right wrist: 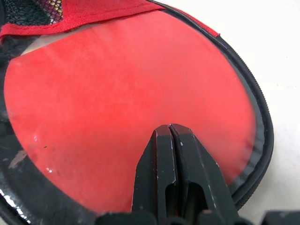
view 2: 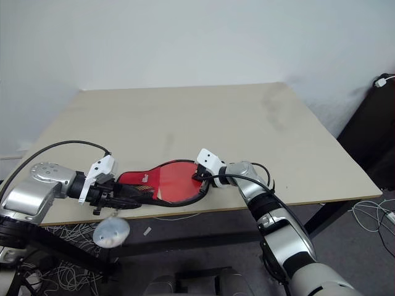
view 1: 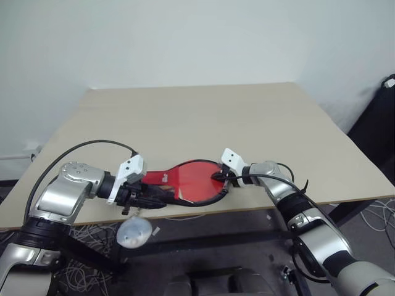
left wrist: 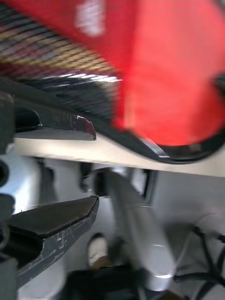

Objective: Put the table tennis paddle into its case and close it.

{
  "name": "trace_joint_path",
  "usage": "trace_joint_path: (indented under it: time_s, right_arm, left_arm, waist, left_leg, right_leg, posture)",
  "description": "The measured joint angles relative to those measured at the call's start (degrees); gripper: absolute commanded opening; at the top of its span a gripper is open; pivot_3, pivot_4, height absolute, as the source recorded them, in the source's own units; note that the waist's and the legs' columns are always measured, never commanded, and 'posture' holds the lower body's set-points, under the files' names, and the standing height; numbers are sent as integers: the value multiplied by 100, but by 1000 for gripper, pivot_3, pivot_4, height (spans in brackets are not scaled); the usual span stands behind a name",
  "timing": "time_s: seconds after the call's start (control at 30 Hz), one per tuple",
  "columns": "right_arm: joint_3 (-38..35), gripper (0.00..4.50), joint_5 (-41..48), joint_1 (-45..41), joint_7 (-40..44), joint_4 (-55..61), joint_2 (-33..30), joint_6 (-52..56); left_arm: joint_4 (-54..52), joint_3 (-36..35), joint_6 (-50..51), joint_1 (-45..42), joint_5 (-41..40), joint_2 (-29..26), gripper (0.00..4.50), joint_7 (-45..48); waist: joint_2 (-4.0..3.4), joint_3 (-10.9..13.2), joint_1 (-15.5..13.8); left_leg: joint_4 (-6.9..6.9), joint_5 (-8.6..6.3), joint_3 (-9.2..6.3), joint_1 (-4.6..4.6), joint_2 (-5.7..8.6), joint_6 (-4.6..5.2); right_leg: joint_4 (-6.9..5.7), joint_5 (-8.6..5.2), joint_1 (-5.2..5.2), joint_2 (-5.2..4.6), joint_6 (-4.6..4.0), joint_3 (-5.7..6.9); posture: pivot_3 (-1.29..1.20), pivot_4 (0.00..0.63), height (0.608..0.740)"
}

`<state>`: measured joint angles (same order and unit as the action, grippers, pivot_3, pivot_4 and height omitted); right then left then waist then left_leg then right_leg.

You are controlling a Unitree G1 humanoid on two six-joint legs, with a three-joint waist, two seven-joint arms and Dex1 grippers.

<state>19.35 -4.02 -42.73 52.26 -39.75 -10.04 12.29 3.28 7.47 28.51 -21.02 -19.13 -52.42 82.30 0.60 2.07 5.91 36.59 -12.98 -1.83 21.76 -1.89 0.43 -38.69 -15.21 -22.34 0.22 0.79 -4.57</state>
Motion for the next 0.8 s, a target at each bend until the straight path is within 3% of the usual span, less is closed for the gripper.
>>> trace_joint_path:
  time_s: [0.17, 0.33, 0.47, 0.63, 0.8]
  right_arm:
    - [-27, 0, 0, 7, -41, 2, -37, -3]
    - [-186, 0, 9, 100, -304, 99, -34, -6]
    - [-492, 0, 73, 163, -801, 108, -49, -56]
    - [-927, 0, 109, 74, -1468, 81, -123, -293]
    - [-1490, 0, 191, -522, -2368, -194, -143, -651]
  left_arm:
    - [-5, -337, 214, -80, -210, 406, 1982, -591]
    - [569, -704, 79, -839, -58, 1338, 1982, -2107]
    - [1163, -892, -502, -1321, 466, 1971, 1982, -3556]
    - [1691, -958, -1008, -1499, 830, 2447, 1982, -4633]
    - [2217, -1198, -1294, -1684, 966, 2675, 1982, -5439]
  waist:
    - [2, 1, -6]
    - [6, 5, -49]
    - [-2, 12, -62]
    - [-1, 13, -85]
    - [-2, 14, -88]
  left_leg:
    - [7, -1, 7, 0, 11, -2]
    - [32, -1, -4, 10, 22, -2]
    - [32, 0, -5, 38, 26, -2]
    - [32, 1, -9, 102, 29, -4]
    - [25, 0, -5, 101, 30, -4]
  right_leg:
    - [3, -3, 7, -13, 5, -1]
    - [0, -2, 13, -19, 8, 6]
    - [-2, -1, -12, -20, 9, 2]
    - [-9, 17, -76, -24, -19, -1]
    - [-14, 19, -92, -22, -20, -25]
  posture:
    - [0, 0, 740]
    - [0, 0, 740]
    - [0, 0, 740]
    - [0, 0, 740]
    - [0, 0, 740]
